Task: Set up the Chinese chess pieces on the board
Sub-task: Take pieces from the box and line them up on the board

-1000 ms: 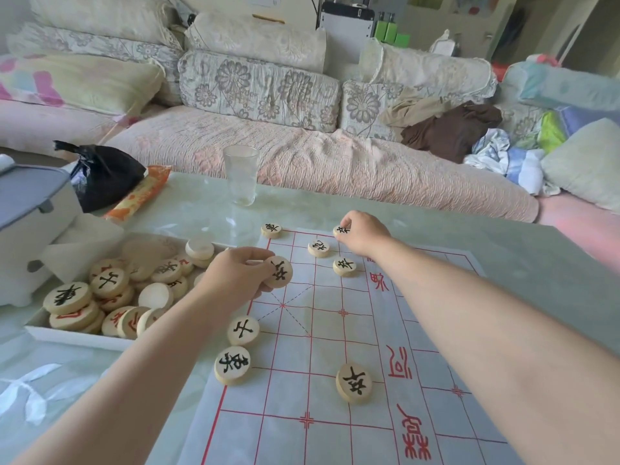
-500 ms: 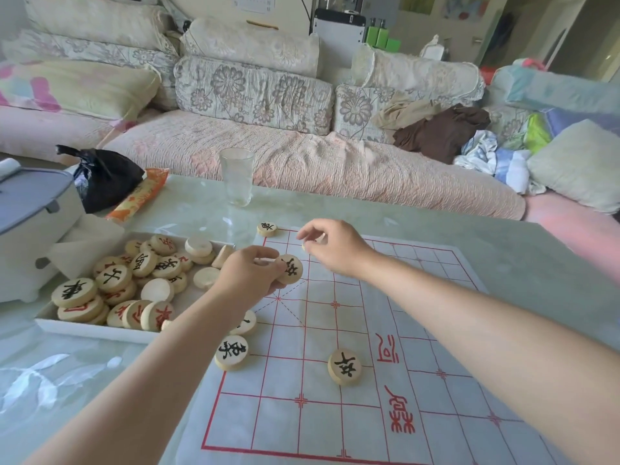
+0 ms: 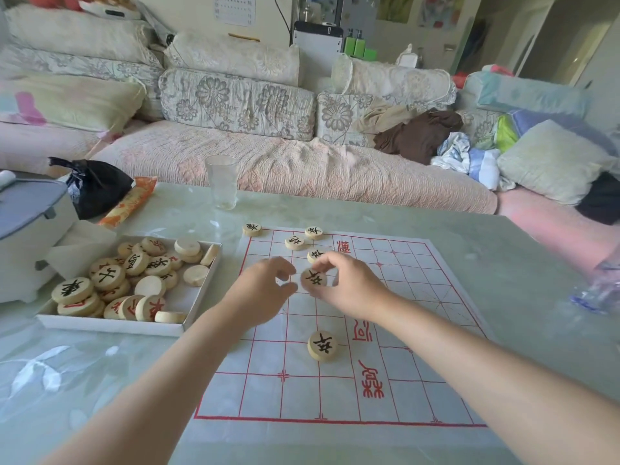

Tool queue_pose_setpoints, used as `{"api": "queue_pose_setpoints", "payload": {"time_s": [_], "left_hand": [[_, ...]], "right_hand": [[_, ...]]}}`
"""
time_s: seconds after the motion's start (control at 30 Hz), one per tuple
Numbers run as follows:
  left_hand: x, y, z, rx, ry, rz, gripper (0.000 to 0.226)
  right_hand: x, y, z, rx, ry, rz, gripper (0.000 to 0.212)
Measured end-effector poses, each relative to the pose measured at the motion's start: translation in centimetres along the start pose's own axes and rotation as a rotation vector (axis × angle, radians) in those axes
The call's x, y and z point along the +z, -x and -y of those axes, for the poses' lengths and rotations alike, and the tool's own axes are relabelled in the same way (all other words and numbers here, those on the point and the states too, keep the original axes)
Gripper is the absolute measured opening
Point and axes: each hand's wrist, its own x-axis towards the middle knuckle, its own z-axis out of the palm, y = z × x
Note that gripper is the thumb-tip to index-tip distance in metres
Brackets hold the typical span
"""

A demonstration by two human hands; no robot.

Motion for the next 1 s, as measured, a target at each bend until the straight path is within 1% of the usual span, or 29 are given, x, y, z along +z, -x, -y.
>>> {"api": "queue_pose_setpoints", "payload": {"time_s": [0.03,0.1,0.2,0.27,0.4,0.53,0.63,0.8,0.93,1.0], "left_hand": [[0.1,0.1,0.2,0.047,-0.109,0.042,0.023],[0.4,0.3,0.6,0.086,-0.243,0.148,0.03],[0.8,0.6,0.8,0.133,-0.416,0.246,0.039],[1.0,0.8,0.9,0.151,-0.451,0.27,0.042],[1.0,0.9,1.1,0.178,-0.457,0.27,0.042],[1.0,0.8,1.4,0.184,-0.446,0.273,0.042],[0.4,0.5,1.7,0.196,-0.392,0.226,0.039],[-2.5,0.2,2.3,0.214,-0.296,0.027,0.028],[-5.6,0.7,4.5,0.132,-0.339,-0.092,0.019],[-7.3,1.2,6.0,0.065,-0.372,-0.135,0.022]], "right_hand": [[0.0,0.3,-0.7,0.036,0.053,0.006,0.035],[0.0,0.7,-1.7,0.093,0.154,0.034,0.033],[0.3,0.5,-2.1,0.117,0.18,0.0,0.03],[0.5,0.4,-2.0,0.101,0.192,-0.02,0.029],[1.2,0.5,-2.0,0.062,0.292,0.05,0.028],[1.2,0.4,-1.7,0.062,0.294,0.052,0.025],[1.4,0.6,-1.0,0.028,0.308,0.032,0.02],[2.3,0.3,2.3,-0.057,0.268,0.085,0.02],[3.7,-1.2,6.2,-0.153,0.199,0.116,0.02],[5.0,-2.3,8.2,-0.189,0.156,0.133,0.022]]}}
